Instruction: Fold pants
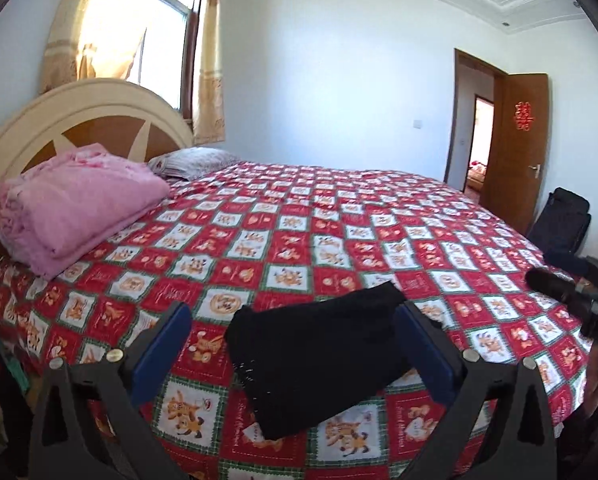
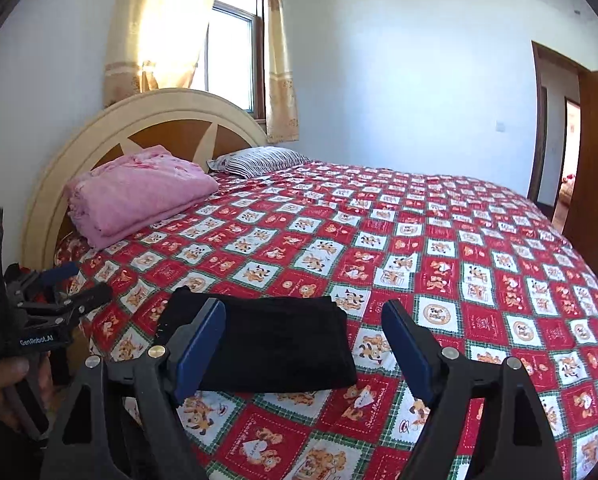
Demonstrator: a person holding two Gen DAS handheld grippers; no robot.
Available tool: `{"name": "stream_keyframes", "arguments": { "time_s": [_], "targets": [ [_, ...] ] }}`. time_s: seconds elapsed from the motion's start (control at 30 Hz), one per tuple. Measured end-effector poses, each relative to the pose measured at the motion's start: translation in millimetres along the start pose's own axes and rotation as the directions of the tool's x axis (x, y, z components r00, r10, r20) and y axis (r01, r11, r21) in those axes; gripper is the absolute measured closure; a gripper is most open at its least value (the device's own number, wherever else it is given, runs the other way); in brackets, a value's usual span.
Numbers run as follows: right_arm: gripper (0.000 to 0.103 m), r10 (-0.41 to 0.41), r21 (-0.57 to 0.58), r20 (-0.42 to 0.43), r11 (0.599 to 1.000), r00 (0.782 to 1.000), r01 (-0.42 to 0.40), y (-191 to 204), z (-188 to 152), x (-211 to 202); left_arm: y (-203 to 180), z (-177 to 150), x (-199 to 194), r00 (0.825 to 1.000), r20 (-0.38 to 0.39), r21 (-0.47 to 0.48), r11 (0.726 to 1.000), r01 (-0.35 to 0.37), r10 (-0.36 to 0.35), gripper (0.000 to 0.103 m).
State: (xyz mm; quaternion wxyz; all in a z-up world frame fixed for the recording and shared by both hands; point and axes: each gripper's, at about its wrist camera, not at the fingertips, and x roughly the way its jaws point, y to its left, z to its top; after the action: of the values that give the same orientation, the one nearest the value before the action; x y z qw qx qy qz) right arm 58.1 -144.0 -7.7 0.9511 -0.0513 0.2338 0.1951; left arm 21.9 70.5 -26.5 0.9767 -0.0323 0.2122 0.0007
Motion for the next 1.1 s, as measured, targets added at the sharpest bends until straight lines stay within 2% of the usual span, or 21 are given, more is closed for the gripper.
{"name": "stream_keyframes", "arguments": {
  "time_s": [0.1, 0.27, 0.43, 1.1],
  "targets": [
    [0.021, -0.013, -0.040, -0.001, 0.999, 1.000, 0.013, 8.5, -8.2, -13.9, -6.6, 6.5, -14.2, 0.999, 0.043, 0.012, 1.000, 0.007, -0.008, 0.000],
    [0.021, -0.004, -0.029, 0.032, 1.000, 0.999, 0.005, 8.4, -2.1, -24.4, -9.4, 10.5, -21.5, 0.996, 0.088, 0.033, 0.999, -0.018, 0.015, 0.000],
    [0.021, -0.009, -0.014, 0.043, 1.000, 0.999, 0.010, 3.7, -2.7, -25.7, -4.0, 9.6, -16.9, 0.997, 0.074, -0.001, 1.000, -0.025, 0.024, 0.000],
    [0.021, -0.021, -0.009, 0.079, 1.000, 0.997, 0.022, -3.0, -2.9, -31.9, -10.9, 4.5, -16.1, 0.998, 0.056, 0.005, 1.000, -0.022, 0.022, 0.000]
  ]
}}
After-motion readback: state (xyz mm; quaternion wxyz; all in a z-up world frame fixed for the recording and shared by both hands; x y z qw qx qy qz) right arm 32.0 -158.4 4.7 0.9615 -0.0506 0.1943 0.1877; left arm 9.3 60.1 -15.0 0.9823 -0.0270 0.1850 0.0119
